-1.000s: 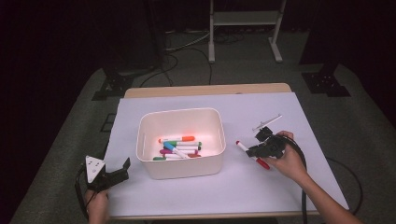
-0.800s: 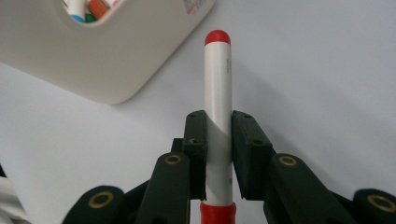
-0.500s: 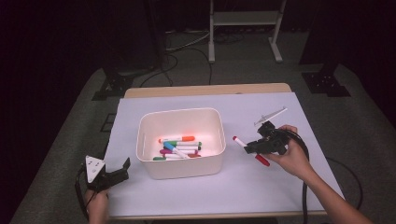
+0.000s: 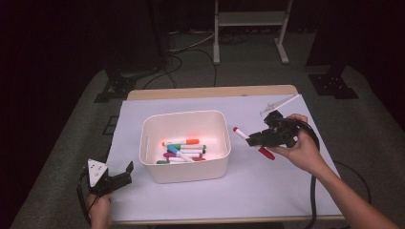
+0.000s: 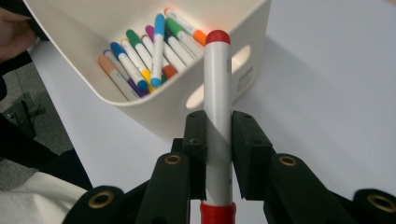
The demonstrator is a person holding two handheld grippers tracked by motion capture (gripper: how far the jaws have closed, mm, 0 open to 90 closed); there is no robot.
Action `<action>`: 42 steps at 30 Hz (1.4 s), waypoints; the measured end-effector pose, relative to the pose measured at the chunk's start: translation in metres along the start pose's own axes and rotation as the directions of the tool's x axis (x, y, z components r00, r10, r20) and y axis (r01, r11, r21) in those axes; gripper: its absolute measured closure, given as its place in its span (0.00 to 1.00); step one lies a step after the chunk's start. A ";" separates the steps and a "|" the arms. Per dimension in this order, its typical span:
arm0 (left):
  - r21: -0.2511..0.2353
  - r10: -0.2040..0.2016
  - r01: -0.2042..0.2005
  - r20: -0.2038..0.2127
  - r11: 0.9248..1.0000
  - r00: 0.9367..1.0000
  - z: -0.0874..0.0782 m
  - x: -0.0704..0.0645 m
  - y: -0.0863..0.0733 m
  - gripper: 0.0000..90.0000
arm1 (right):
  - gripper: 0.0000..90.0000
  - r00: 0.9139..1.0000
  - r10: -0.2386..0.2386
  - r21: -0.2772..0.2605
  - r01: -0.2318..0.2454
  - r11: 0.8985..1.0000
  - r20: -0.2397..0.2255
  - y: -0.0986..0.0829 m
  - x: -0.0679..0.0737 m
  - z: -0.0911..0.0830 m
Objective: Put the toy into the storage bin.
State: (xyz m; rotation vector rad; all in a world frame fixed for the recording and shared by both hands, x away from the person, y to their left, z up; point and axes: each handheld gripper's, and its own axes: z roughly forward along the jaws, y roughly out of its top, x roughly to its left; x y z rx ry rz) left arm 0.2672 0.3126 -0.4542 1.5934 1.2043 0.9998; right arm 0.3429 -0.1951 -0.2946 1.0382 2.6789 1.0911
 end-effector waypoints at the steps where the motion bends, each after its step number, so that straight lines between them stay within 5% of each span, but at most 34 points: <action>1: 0.001 -0.002 0.002 0.001 1.000 1.000 0.000 0.000 0.000 0.00 | 0.84 1.000 -0.008 -0.003 0.008 1.000 -0.001 0.004 0.002 -0.002; 11: 0.000 -0.006 0.006 -0.001 1.000 1.000 0.000 0.000 0.000 0.00 | 0.84 0.992 -0.111 -0.019 0.110 0.994 -0.063 0.045 0.032 -0.003; 23: -0.003 -0.005 0.005 0.001 1.000 1.000 0.000 0.000 0.000 0.00 | 0.84 0.967 -0.170 -0.014 0.170 0.985 -0.189 0.080 0.058 0.034; 30: -0.003 -0.004 0.004 0.001 1.000 1.000 0.000 0.000 0.000 0.00 | 0.84 0.946 -0.217 -0.016 0.220 0.975 -0.240 0.094 0.070 0.054; 42: -0.005 -0.008 0.008 0.001 1.000 1.000 0.000 0.000 0.000 0.00 | 0.84 0.929 -0.234 0.017 0.249 0.968 -0.288 0.105 0.079 0.092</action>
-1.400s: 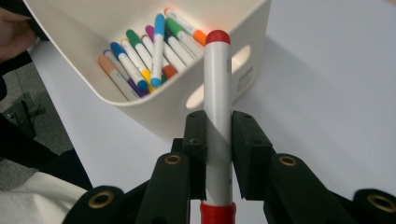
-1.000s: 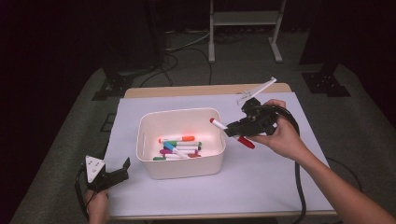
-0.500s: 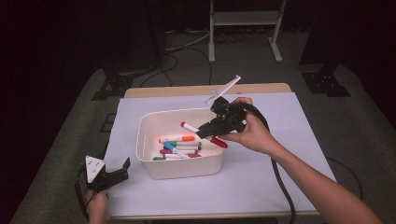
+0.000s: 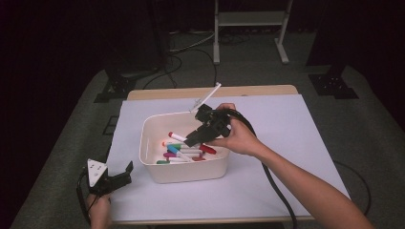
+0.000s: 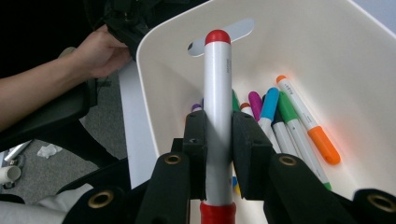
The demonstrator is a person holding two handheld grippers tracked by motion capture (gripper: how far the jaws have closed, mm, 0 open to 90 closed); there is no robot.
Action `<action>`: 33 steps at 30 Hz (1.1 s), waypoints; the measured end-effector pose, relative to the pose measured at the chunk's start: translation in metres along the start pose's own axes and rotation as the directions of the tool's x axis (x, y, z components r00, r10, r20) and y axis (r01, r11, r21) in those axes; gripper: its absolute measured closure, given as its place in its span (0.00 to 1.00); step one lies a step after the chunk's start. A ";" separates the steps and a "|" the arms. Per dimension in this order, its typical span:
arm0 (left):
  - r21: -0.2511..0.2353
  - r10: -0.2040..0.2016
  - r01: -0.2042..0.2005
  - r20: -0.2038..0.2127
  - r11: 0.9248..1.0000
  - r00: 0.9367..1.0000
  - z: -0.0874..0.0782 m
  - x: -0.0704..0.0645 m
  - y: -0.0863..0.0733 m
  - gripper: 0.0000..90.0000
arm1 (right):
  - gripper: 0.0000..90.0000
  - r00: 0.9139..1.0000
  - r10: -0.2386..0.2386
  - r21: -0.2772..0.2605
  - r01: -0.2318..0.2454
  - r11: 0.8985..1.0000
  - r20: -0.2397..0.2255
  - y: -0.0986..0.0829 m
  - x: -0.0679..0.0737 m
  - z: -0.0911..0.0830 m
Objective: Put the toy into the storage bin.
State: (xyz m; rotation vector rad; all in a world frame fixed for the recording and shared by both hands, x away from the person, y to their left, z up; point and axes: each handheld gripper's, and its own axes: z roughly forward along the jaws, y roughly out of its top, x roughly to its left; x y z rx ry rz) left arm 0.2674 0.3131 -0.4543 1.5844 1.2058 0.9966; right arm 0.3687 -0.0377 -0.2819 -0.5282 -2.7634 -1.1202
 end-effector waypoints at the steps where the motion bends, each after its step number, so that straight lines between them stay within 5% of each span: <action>1: 0.000 0.000 0.000 0.000 1.000 1.000 0.000 0.000 0.000 0.00 | 0.84 1.000 -0.005 0.003 0.005 1.000 -0.001 0.001 -0.001 0.004; 17: -0.003 0.002 -0.002 0.005 1.000 1.000 0.000 0.000 0.000 0.00 | 0.84 0.999 -0.013 0.088 0.016 0.996 -0.034 0.008 -0.011 0.051; 28: -0.006 0.002 -0.002 0.005 1.000 1.000 -0.001 0.000 0.000 0.00 | 0.83 0.999 -0.018 0.135 0.023 0.991 -0.041 0.009 -0.014 0.062; 33: -0.007 0.001 -0.001 0.004 1.000 1.000 0.000 0.000 0.000 0.00 | 0.71 0.999 -0.017 0.154 0.022 0.988 -0.038 0.008 -0.014 0.063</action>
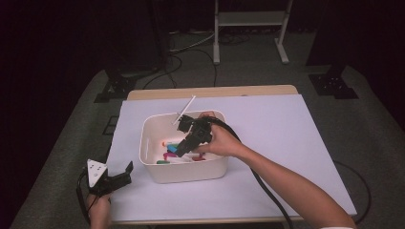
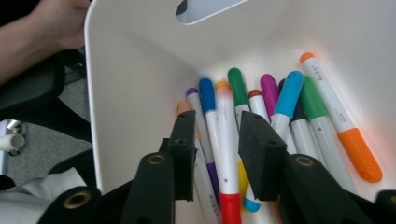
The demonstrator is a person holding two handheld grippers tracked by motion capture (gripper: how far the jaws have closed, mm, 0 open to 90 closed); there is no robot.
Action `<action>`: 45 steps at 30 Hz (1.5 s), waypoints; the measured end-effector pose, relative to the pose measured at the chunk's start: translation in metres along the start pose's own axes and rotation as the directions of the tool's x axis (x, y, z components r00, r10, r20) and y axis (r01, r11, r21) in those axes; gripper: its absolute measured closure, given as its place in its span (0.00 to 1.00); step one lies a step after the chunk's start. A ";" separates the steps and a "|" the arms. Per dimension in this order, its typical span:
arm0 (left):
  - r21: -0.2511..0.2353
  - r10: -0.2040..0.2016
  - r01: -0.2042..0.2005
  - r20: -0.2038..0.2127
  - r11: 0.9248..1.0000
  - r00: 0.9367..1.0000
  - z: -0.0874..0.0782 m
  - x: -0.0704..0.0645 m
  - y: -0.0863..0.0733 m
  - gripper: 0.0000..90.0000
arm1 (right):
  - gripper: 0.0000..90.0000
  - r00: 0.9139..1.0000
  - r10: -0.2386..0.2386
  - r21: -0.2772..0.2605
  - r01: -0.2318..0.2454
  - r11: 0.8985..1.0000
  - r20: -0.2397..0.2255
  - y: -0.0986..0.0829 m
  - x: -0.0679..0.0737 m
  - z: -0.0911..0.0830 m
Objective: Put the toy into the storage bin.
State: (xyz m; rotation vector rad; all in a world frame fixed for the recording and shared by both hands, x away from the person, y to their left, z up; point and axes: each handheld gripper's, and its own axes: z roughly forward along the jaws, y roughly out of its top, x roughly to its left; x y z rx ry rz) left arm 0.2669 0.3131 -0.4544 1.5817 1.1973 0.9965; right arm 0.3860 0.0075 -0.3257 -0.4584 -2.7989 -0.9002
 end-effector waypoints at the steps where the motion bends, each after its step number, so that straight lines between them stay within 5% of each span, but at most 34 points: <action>1: 0.003 0.002 -0.002 -0.001 1.000 1.000 0.000 0.000 0.000 0.00 | 0.70 1.000 0.003 -0.009 -0.003 1.000 -0.002 -0.001 0.000 -0.001; 10: 0.000 0.005 -0.005 -0.001 1.000 1.000 -0.001 0.000 0.000 0.00 | 0.63 1.000 0.020 -0.061 -0.020 0.998 0.007 -0.009 0.004 -0.024; 19: -0.001 0.001 -0.001 -0.002 1.000 1.000 -0.001 0.000 0.000 0.00 | 0.61 0.998 0.055 -0.159 -0.048 0.986 0.040 -0.031 -0.004 -0.068; 29: 0.002 0.000 0.000 -0.001 1.000 1.000 0.000 0.000 0.000 0.00 | 0.60 0.987 0.132 -0.214 -0.109 0.971 0.093 -0.066 -0.013 -0.105; 45: 0.000 0.003 -0.003 -0.004 1.000 1.000 -0.001 0.000 0.000 0.00 | 0.56 0.967 0.213 -0.287 -0.167 0.943 0.139 -0.124 -0.018 -0.139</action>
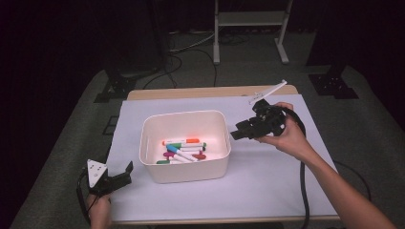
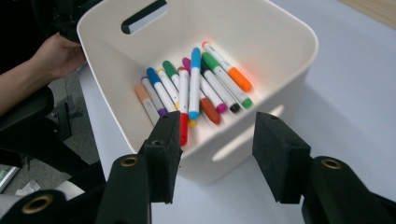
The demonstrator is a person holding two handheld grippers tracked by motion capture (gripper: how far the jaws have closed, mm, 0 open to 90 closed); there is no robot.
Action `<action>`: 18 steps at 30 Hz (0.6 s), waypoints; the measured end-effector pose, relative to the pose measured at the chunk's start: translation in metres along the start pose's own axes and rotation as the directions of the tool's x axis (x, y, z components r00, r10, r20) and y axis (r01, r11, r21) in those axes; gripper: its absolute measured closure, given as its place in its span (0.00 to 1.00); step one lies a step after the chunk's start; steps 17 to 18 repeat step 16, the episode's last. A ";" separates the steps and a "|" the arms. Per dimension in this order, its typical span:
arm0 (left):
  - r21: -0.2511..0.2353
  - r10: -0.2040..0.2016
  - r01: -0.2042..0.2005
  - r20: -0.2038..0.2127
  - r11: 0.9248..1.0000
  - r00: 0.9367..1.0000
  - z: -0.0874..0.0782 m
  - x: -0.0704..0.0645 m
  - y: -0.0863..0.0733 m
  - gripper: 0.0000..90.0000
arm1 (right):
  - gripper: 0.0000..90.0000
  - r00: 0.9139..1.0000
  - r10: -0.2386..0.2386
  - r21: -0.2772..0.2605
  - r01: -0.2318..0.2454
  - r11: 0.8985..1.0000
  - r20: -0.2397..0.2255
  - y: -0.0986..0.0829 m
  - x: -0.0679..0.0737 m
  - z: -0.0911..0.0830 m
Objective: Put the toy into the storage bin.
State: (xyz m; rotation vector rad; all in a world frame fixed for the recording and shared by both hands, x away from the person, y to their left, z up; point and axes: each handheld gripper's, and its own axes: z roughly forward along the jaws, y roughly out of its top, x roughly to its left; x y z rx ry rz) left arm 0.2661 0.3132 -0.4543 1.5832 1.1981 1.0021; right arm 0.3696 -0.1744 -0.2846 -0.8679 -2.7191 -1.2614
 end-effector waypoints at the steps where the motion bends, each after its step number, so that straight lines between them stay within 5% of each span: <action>1: -0.001 0.000 0.000 -0.001 1.000 1.000 0.000 0.000 0.000 0.00 | 0.55 1.000 0.007 0.000 -0.007 1.000 0.006 -0.004 -0.001 -0.002; 16: 0.000 0.001 -0.001 -0.001 1.000 1.000 0.000 0.000 0.000 0.00 | 0.49 0.985 0.164 -0.075 -0.161 0.984 0.047 -0.089 -0.027 -0.032; 18: 0.000 0.001 -0.001 -0.001 1.000 1.000 0.000 0.000 0.000 0.00 | 0.49 0.985 0.164 -0.075 -0.161 0.984 0.047 -0.089 -0.027 -0.032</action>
